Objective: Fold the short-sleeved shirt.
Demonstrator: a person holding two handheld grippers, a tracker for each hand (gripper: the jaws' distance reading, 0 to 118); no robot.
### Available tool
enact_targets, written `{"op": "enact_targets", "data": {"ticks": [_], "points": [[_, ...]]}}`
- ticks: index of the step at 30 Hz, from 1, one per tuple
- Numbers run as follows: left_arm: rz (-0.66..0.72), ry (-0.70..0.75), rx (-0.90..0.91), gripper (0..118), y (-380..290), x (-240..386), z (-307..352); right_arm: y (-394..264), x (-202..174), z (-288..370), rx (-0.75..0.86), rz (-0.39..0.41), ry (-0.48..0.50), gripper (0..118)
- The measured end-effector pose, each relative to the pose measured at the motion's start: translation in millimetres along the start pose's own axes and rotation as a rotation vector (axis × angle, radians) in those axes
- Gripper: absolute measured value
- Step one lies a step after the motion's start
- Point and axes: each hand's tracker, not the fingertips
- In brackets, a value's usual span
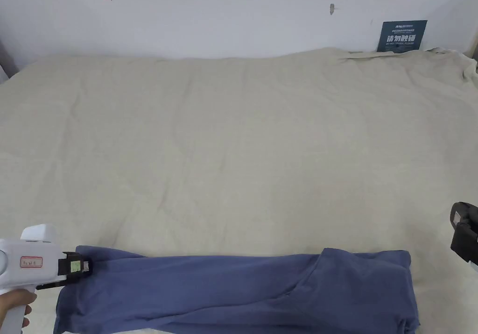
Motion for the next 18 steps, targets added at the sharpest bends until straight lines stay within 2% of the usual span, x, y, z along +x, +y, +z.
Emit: {"op": "enact_targets", "data": {"ticks": [5, 10, 18], "points": [[-0.004, -0.001, -0.021, 7, 6, 49, 10, 0, 3, 4, 0.006, 0.006, 0.008, 0], [-0.098, -0.191, -0.061, 7, 14, 120, 14, -4, 7, 5, -0.007, 0.010, 0.018, 0], [-0.260, -0.328, -0.157, 7, 5, 222, -22, -9, 19, 16, 0.003, -0.011, 0.011, 0]]}}
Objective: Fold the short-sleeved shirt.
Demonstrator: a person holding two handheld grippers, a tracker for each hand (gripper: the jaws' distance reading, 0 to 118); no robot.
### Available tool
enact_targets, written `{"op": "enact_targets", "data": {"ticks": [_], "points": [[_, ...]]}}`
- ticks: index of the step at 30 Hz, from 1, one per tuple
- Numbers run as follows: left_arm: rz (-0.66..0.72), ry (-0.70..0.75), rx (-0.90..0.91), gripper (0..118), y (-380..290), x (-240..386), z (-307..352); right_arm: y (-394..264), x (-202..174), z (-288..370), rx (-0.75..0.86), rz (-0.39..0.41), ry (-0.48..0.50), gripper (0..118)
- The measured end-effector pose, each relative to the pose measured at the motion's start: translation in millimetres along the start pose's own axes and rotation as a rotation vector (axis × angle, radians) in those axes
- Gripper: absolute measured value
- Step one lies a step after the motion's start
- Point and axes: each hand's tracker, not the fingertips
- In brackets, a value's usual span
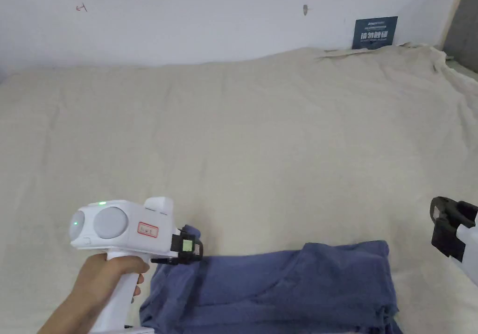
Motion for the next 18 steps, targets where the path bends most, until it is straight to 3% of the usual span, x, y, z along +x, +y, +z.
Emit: {"op": "enact_targets", "data": {"ticks": [9, 18], "points": [[0.026, -0.096, -0.035, 7, 4, 55, -71, -5, 14, 9, -0.003, -0.011, -0.024, 0], [0.025, -0.036, -0.078, 11, -8, 62, -107, -7, 19, 13, -0.004, -0.023, -0.042, 0]]}}
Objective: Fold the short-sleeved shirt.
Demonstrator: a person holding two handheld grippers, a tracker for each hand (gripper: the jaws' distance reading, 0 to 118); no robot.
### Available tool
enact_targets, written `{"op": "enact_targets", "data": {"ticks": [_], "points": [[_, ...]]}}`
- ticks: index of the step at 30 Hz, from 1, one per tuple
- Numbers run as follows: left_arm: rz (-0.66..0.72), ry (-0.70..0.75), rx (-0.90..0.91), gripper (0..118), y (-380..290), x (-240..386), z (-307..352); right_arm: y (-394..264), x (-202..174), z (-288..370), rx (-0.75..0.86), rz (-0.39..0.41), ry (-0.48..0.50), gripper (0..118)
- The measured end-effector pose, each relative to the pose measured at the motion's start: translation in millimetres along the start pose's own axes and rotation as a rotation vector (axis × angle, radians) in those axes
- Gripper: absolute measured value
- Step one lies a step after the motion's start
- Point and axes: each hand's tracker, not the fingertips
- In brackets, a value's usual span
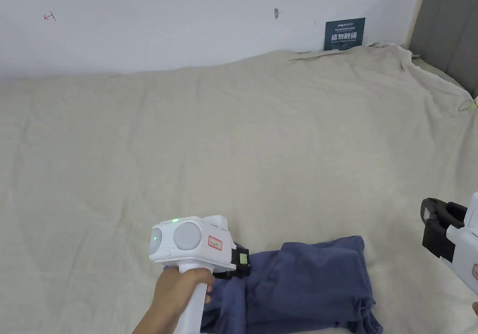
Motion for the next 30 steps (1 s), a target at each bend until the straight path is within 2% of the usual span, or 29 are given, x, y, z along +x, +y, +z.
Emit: {"op": "enact_targets", "data": {"ticks": [1, 2, 3, 4, 5, 6, 7, 14, 18, 20, 21, 24, 27, 28, 30], "points": [[0.004, 0.006, 0.002, 21, 0, 0, 0, 0, 0, 0, -0.001, 0.000, 0.000, 0], [0.003, 0.007, 0.000, 36, 0, 1, 2, 0, 0, 0, -0.002, 0.001, 0.000, 0], [-0.003, 0.007, 0.005, 56, -1, 1, 4, 0, -1, 0, -0.002, 0.001, 0.001, 0], [-0.014, 0.014, 0.018, 81, -2, 2, 7, 0, -2, 1, -0.003, 0.002, 0.002, 0], [-0.029, 0.032, 0.046, 97, -2, 3, 11, 0, -2, 1, -0.004, 0.003, 0.004, 0], [-0.045, 0.046, 0.070, 107, -3, 5, 18, 0, -3, 1, -0.003, 0.003, 0.006, 0], [-0.055, 0.053, 0.092, 111, -3, 4, 24, 0, -4, 1, -0.002, 0.003, 0.007, 0], [-0.033, 0.054, 0.299, 111, -10, -18, 84, 4, -12, -1, 0.000, 0.010, 0.022, 0], [0.004, 0.102, 0.401, 111, -15, -39, 114, 8, -16, -3, 0.005, 0.018, 0.032, 0], [-0.007, 0.118, 0.414, 107, -19, -48, 122, 8, -18, -4, 0.007, 0.022, 0.035, 0], [-0.001, 0.137, 0.453, 98, -22, -53, 125, 9, -19, -4, 0.007, 0.024, 0.039, 0], [-0.012, 0.151, 0.560, 32, -35, -62, 128, 10, -21, -5, 0.008, 0.026, 0.043, 0], [-0.024, 0.155, 0.570, 16, -45, -68, 119, 10, -22, -6, 0.006, 0.026, 0.047, 0], [-0.027, 0.150, 0.569, 3, -47, -68, 116, 9, -23, -6, 0.005, 0.026, 0.046, 0], [-0.029, 0.144, 0.547, 0, -51, -68, 105, 9, -22, -6, 0.002, 0.025, 0.046, 0]]}}
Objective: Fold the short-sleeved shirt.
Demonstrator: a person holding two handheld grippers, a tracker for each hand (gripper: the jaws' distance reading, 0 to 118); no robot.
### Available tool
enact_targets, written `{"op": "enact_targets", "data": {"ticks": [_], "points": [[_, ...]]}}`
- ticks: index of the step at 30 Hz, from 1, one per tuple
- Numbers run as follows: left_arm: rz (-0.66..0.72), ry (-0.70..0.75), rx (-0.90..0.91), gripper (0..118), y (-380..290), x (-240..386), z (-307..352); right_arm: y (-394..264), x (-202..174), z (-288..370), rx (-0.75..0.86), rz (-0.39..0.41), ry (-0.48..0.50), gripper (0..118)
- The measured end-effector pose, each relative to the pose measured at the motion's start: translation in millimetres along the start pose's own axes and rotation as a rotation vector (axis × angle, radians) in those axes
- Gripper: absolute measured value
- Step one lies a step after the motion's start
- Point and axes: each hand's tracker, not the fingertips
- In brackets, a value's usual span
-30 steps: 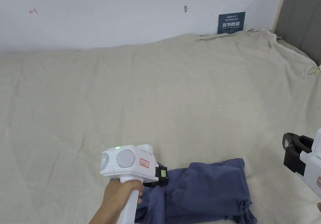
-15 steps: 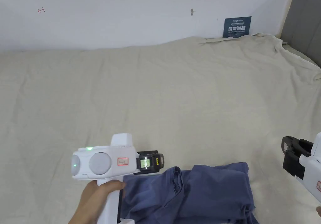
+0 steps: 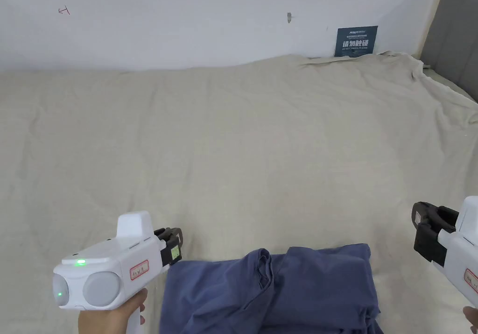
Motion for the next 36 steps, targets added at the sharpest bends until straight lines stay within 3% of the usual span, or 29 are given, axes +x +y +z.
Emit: {"op": "enact_targets", "data": {"ticks": [18, 36], "points": [[-0.132, -0.079, -0.253, 0, -93, 70, -77, -8, 16, 3, -0.027, -0.023, -0.026, 0], [-0.186, -0.168, -0.262, 0, -108, 126, -84, -9, 23, 6, -0.034, -0.037, -0.037, 0]]}}
